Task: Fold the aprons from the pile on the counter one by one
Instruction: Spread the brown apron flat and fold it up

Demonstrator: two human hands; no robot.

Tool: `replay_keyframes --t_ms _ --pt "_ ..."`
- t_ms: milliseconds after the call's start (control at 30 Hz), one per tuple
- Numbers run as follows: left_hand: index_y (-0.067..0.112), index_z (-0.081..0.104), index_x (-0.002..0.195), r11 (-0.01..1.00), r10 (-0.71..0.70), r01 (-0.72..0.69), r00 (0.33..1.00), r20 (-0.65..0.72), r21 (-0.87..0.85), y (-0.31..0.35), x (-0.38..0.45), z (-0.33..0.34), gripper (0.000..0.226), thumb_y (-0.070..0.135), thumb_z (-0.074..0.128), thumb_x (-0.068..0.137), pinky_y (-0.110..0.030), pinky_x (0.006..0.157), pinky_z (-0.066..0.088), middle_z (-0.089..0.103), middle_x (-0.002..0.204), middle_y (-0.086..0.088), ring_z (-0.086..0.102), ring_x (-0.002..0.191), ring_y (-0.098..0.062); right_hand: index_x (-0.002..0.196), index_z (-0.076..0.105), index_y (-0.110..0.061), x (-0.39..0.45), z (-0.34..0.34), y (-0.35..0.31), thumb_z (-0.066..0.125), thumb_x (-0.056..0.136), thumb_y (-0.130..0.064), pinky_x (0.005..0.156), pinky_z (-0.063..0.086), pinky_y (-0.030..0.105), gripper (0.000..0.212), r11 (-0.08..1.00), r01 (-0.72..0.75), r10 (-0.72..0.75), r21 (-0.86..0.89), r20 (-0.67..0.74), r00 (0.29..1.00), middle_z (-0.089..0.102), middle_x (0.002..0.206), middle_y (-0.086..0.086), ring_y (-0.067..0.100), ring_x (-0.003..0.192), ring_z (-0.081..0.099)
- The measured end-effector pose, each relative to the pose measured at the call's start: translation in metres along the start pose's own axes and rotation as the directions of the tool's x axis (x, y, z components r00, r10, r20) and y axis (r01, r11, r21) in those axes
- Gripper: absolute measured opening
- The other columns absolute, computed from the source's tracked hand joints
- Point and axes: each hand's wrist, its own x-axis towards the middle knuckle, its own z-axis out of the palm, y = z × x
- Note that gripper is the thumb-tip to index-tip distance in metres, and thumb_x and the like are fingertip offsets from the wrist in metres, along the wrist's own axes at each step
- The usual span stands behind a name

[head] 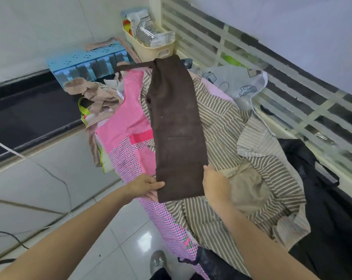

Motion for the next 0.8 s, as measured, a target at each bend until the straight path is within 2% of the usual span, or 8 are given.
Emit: replay_keyframes --t_ms 167,267,333,400,467,533,633,800 --pt "0.012 0.062 0.059 0.97 -0.042 0.035 0.999 0.024 0.242 -0.003 0.0 -0.003 0.036 0.03 0.062 0.09 -0.016 0.063 0.049 0.062 0.067 0.003 0.058 0.069 -0.007 0.112 0.053 -0.008 -0.019 0.002 0.003 0.026 0.103 -0.034 0.063 0.036 0.033 0.039 0.998 0.012 -0.017 -0.068 -0.077 0.997 0.069 0.098 0.014 0.032 0.093 0.066" --pt "0.022 0.05 0.049 0.685 0.23 -0.084 0.968 -0.105 0.724 0.005 -0.005 0.001 0.049 0.045 0.049 0.093 -0.026 0.068 0.047 0.049 0.051 0.01 0.054 0.061 -0.01 0.114 0.052 -0.009 -0.02 -0.001 0.002 0.026 0.103 -0.034 0.066 0.04 0.033 0.038 0.997 -0.018 0.014 -0.081 -0.05 0.999 0.069 0.101 0.012 0.03 0.096 0.065" --pt "0.022 0.041 0.051 0.413 0.69 -0.248 0.713 -0.124 0.876 0.014 -0.01 0.011 0.048 0.052 0.04 0.087 -0.026 0.056 0.04 0.044 0.051 0.008 0.05 0.057 -0.016 0.117 0.051 -0.009 -0.018 -0.003 0.001 0.027 0.104 -0.033 0.069 0.043 0.033 0.037 0.994 -0.026 0.022 -0.111 -0.032 0.999 0.069 0.104 0.011 0.029 0.098 0.065" --pt "0.017 0.058 0.075 0.106 0.853 -0.454 0.498 0.154 0.885 0.017 -0.006 0.027 0.036 0.05 0.045 0.083 -0.028 0.069 0.047 0.061 0.08 -0.001 0.058 0.078 -0.021 0.119 0.05 -0.009 -0.016 -0.001 0.001 0.029 0.103 -0.032 0.071 0.047 0.034 0.035 0.992 -0.051 0.049 -0.114 -0.021 0.999 0.069 0.103 0.011 0.029 0.097 0.066" --pt "0.011 0.047 0.131 0.028 0.621 -0.473 0.699 0.356 0.881 0.011 0.006 0.042 0.064 0.055 0.047 0.086 -0.044 0.107 0.033 0.041 0.141 -0.018 0.039 0.13 -0.031 0.119 0.05 -0.008 -0.018 -0.003 0.003 0.045 0.098 -0.029 0.066 0.048 0.034 0.03 0.996 0.032 -0.04 -0.078 -0.112 0.993 0.069 0.097 0.012 0.031 0.088 0.067" --pt "0.017 0.003 0.151 -0.011 0.379 -0.371 0.858 0.347 0.928 0.001 0.013 0.047 0.086 0.06 0.042 0.089 -0.047 0.116 0.002 -0.01 0.157 -0.014 -0.004 0.145 -0.032 0.117 0.052 -0.007 -0.016 -0.001 0.014 0.071 0.08 -0.026 0.067 0.052 0.036 0.045 0.947 0.286 -0.316 -0.148 -0.257 0.913 0.066 0.1 0.013 0.03 0.087 0.064" --pt "0.022 -0.014 0.149 -0.061 0.378 -0.382 0.846 0.375 0.922 -0.005 0.015 0.045 0.084 0.053 0.041 0.093 -0.042 0.115 -0.009 -0.025 0.153 -0.006 -0.016 0.144 -0.029 0.13 0.044 -0.012 -0.015 0.004 0.029 0.057 0.077 -0.054 0.095 0.047 0.045 0.069 0.707 0.642 -0.699 -0.297 -0.151 0.699 0.053 0.132 0.012 0.029 0.12 0.05" --pt "0.018 -0.002 0.151 0.064 0.409 -0.476 0.814 0.412 0.877 -0.011 0.016 0.028 0.085 0.039 0.052 0.088 -0.031 0.115 -0.006 -0.009 0.158 -0.001 -0.007 0.146 -0.018 0.151 0.015 -0.012 -0.001 -0.004 0.042 0.059 0.079 -0.051 0.114 0.028 0.042 0.093 0.643 0.734 -0.663 -0.217 0.321 0.676 0.015 0.157 0.01 0.029 0.143 0.018"
